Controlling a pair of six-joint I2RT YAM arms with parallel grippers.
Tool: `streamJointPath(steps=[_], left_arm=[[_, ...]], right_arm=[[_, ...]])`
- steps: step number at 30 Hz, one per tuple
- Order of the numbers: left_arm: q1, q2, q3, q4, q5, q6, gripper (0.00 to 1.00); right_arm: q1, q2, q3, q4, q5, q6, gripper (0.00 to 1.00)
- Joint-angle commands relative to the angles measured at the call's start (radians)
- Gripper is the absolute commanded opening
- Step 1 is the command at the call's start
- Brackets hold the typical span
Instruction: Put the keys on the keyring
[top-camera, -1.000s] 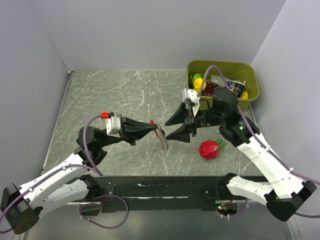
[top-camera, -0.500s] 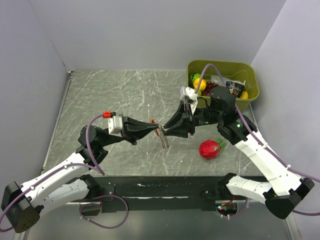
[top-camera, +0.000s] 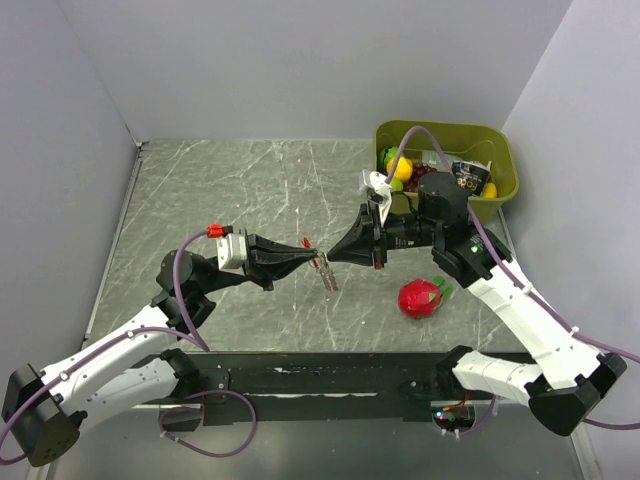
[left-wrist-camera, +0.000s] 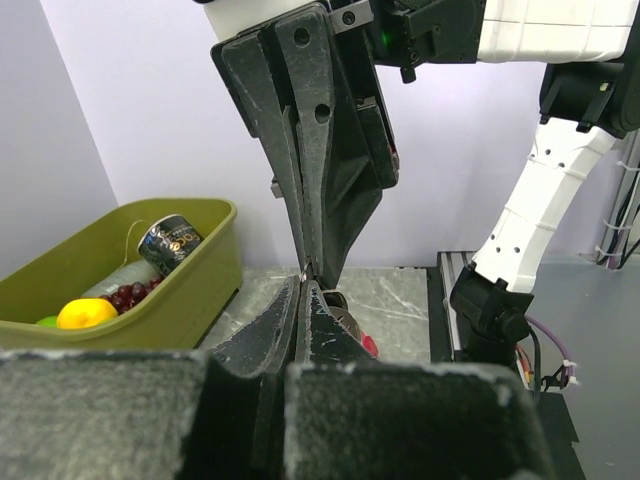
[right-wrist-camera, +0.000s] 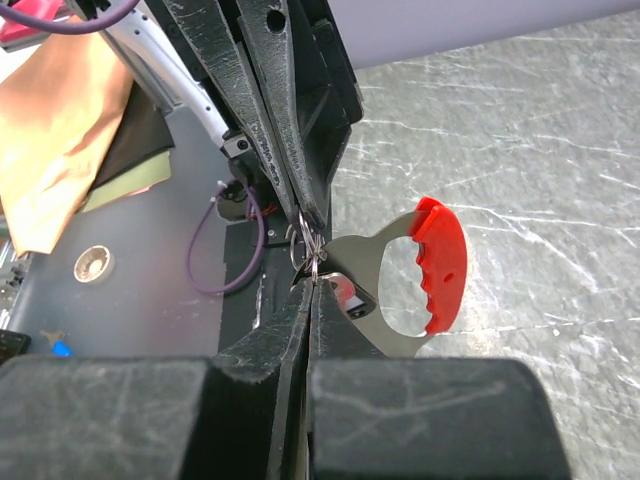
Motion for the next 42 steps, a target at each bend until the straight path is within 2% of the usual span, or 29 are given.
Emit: streamJointPath(steps=[1, 24, 38, 42], left_arm=[[0.002, -0.018, 0.039, 0.028, 0.016, 0.017, 0.01], [0.001, -0.016, 0.054, 0.030, 0.052, 0.014, 0.01], [0.002, -0.007, 0.054, 0.060, 0.082, -0.008, 0.01], [0.002, -0.007, 0.056, 0.051, 0.090, -0.008, 0.01]], right_arm=[[-0.005, 0.001, 0.029, 0.015, 0.011, -0.018, 0.00], [-0.051, 0.040, -0.047, 0.038, -0.049, -0.048, 0.00], [-0.053, 0.092, -0.006, -0.065, -0.040, -0.102, 0.00], [-0.053, 0.075, -0.014, -0.050, -0.029, -0.100, 0.01]])
